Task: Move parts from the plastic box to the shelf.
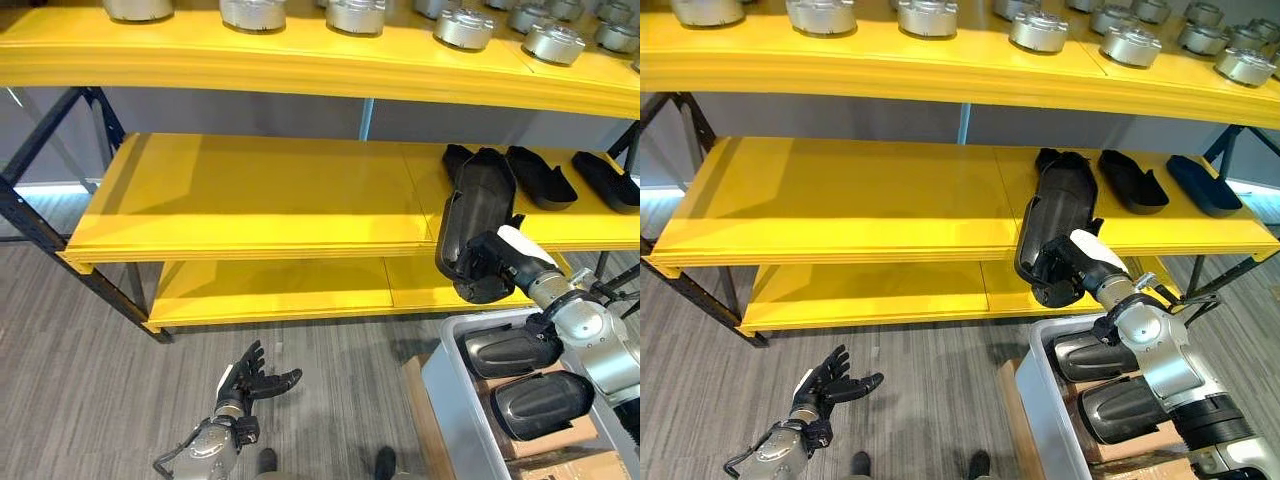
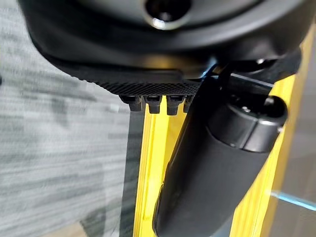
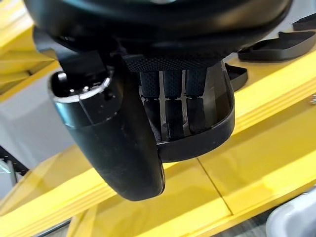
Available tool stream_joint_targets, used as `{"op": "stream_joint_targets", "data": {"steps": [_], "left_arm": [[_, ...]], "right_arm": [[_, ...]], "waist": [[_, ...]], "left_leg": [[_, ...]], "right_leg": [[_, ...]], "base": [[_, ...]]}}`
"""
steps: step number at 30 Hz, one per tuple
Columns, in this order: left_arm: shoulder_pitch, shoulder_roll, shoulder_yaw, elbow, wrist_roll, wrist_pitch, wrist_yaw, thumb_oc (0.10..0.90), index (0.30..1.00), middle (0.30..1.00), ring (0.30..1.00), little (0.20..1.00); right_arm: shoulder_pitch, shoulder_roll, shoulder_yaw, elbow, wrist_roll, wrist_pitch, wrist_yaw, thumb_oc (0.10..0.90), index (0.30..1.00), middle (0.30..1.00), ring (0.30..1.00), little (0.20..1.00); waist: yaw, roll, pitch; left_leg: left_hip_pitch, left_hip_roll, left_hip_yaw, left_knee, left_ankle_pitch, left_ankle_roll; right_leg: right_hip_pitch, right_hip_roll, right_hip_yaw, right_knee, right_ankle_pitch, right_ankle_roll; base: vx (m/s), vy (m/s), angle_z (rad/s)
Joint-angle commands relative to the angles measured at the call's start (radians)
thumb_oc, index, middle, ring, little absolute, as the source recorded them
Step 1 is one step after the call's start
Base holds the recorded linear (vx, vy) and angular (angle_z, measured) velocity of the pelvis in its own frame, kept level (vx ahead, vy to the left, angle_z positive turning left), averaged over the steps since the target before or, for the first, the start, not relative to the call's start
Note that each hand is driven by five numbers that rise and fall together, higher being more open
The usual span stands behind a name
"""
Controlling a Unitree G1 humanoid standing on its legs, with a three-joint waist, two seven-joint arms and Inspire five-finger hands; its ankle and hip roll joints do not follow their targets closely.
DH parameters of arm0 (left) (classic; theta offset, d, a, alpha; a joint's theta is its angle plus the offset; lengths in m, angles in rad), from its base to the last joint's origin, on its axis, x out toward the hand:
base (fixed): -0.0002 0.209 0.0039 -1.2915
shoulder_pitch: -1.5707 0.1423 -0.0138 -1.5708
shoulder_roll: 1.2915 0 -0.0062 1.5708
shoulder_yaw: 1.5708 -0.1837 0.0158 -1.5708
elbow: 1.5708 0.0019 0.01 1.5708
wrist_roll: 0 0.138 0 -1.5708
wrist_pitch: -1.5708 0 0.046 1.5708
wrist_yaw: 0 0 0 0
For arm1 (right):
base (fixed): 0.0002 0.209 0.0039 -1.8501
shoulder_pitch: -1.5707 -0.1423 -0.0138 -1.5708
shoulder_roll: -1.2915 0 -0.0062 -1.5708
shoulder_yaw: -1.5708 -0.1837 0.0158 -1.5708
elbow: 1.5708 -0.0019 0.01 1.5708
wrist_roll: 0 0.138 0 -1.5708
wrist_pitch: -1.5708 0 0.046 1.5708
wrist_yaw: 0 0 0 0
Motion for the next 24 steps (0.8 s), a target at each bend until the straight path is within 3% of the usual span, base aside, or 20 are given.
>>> {"op": "stream_joint_targets", "data": {"steps": [1,18,24], "left_arm": [[-0.054,0.048,-0.017,-0.072,-0.04,-0.079,-0.012,0.9,1.0,1.0,1.0,1.0],[-0.053,0.087,-0.047,-0.112,-0.076,-0.095,-0.014,0.9,1.0,1.0,1.0,1.0],[-0.073,0.118,-0.051,-0.122,-0.108,-0.113,-0.01,0.9,1.0,1.0,1.0,1.0]], "right_arm": [[-0.222,-0.06,0.019,-0.028,0.025,-0.071,-0.071,0.4,0.3,0.3,0.3,0.3],[-0.623,-0.053,0.327,0.164,0.029,-0.061,-0.06,0.4,0.3,0.3,0.3,0.3],[-0.811,-0.048,0.444,0.317,0.06,-0.049,-0.062,0.4,0.3,0.3,0.3,0.3]], "waist": [[0.027,-0.048,-0.107],[0.07,-0.033,-0.101],[0.092,-0.025,-0.062]], "left_leg": [[0.016,0.055,-0.019,0.009,-0.034,0.001],[-0.001,0.052,-0.041,0.015,-0.035,0.0],[-0.065,0.051,-0.062,0.083,-0.047,0.001]], "right_leg": [[-0.045,-0.086,0.059,0.075,0.0,0.03],[-0.047,-0.09,0.053,0.088,-0.017,0.023],[-0.109,-0.095,0.055,0.163,-0.045,0.013]], "base": [[0.01,-0.006,0.05],[0.0,-0.003,0.02],[-0.06,-0.032,0.1]]}}
